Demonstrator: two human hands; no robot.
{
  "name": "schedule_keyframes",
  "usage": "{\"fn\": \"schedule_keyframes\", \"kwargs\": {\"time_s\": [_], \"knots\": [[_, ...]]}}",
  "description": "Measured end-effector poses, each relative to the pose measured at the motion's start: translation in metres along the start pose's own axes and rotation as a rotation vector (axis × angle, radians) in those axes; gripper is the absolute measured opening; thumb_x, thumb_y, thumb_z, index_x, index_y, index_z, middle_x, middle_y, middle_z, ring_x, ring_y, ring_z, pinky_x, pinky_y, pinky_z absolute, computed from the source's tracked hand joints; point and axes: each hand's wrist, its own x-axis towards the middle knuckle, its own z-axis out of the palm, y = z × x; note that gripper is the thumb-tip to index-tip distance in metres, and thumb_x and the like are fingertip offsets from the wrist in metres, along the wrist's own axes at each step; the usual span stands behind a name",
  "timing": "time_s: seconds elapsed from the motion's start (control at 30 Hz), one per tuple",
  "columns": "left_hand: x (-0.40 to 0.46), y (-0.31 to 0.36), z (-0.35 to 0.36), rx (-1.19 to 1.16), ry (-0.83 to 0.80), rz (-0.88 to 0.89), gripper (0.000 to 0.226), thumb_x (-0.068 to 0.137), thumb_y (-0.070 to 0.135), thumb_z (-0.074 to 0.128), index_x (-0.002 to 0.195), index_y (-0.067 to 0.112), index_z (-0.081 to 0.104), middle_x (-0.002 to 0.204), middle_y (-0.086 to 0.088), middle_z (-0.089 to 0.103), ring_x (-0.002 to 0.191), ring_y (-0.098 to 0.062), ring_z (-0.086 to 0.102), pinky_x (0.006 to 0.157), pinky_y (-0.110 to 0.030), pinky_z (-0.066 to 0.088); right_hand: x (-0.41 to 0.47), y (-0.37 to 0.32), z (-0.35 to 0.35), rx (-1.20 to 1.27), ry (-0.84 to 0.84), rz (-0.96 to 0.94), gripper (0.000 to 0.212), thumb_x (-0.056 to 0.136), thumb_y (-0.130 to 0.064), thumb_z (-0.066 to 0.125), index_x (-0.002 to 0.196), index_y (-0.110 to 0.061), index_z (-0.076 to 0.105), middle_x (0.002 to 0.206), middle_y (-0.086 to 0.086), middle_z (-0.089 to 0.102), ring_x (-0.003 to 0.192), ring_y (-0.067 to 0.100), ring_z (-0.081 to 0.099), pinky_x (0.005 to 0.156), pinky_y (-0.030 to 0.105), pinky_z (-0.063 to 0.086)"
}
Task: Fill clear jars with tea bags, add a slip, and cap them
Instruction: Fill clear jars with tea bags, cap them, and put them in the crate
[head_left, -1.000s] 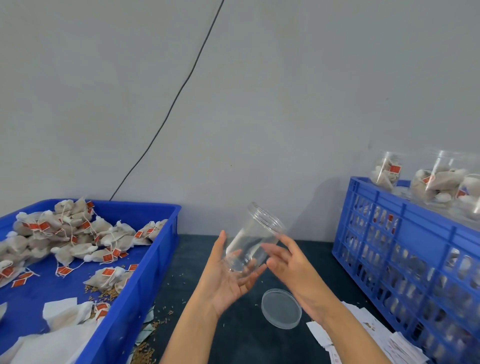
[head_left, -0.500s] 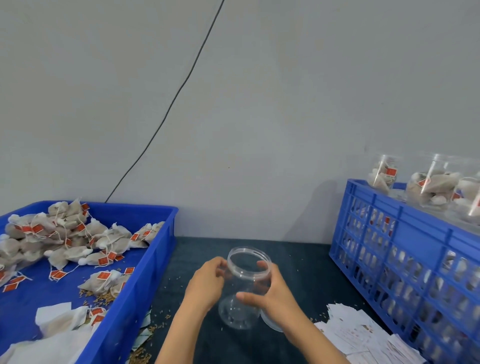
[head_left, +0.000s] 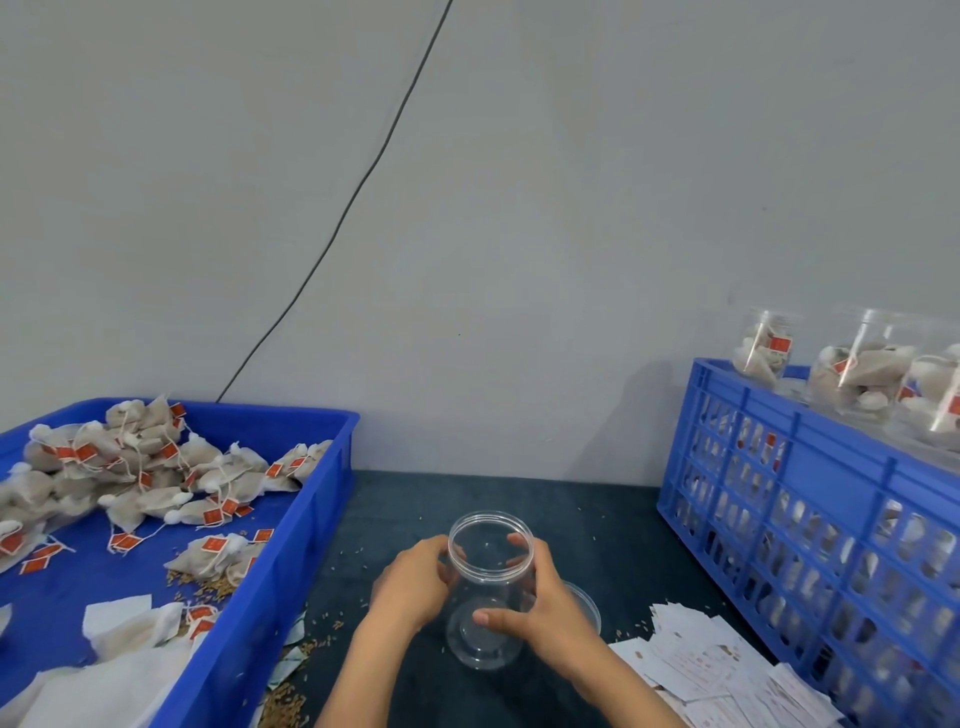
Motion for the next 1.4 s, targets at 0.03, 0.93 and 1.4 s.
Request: {"fn": "schedule_keyframes", "kwargs": {"time_s": [0.03,0.93,1.4], "knots": [[-0.002,0.002,0.001,0.037,0.014,-0.012,0.022,0.095,0.022,0.045,0.109,0.033,0.057,0.107,0.006,0.065,0.101,-0.019,0.061,0.091,-0.037,0.050,0.000,-0.001,-0.001,0.011,-0.009,-0.001,0.083,0.073,-0.010,0.083,0.133,-0.034,0.030,0.134,-0.011,0.047,0.121,0.003,0.049,0.095,0.014,0.044],[-0.060,-0.014,-0.167,-0.296,0.133,-0.094,0.013,0.095,0.009,0.048,0.097,0.014,0.060,0.093,-0.005,0.068,0.068,-0.015,0.067,0.056,-0.021,0.049,0.010,-0.174,0.096,0.586,-0.162,0.124,0.031,0.091,0.015,0.034,0.106,-0.001,0.057,0.094,0.017,0.067,0.079,0.026,0.068,0.073,0.033,0.057],[-0.096,-0.160,-0.182,0.176,-0.214,-0.339,0.028,0.086,0.041,0.070,0.108,0.027,0.062,0.112,0.005,0.057,0.093,-0.012,0.057,0.071,-0.021,0.050,0.008,-0.167,0.199,-0.055,-0.411,-0.066,0.026,0.091,0.009,0.039,0.106,0.000,0.058,0.085,0.007,0.063,0.081,0.019,0.061,0.078,0.031,0.054]]}}
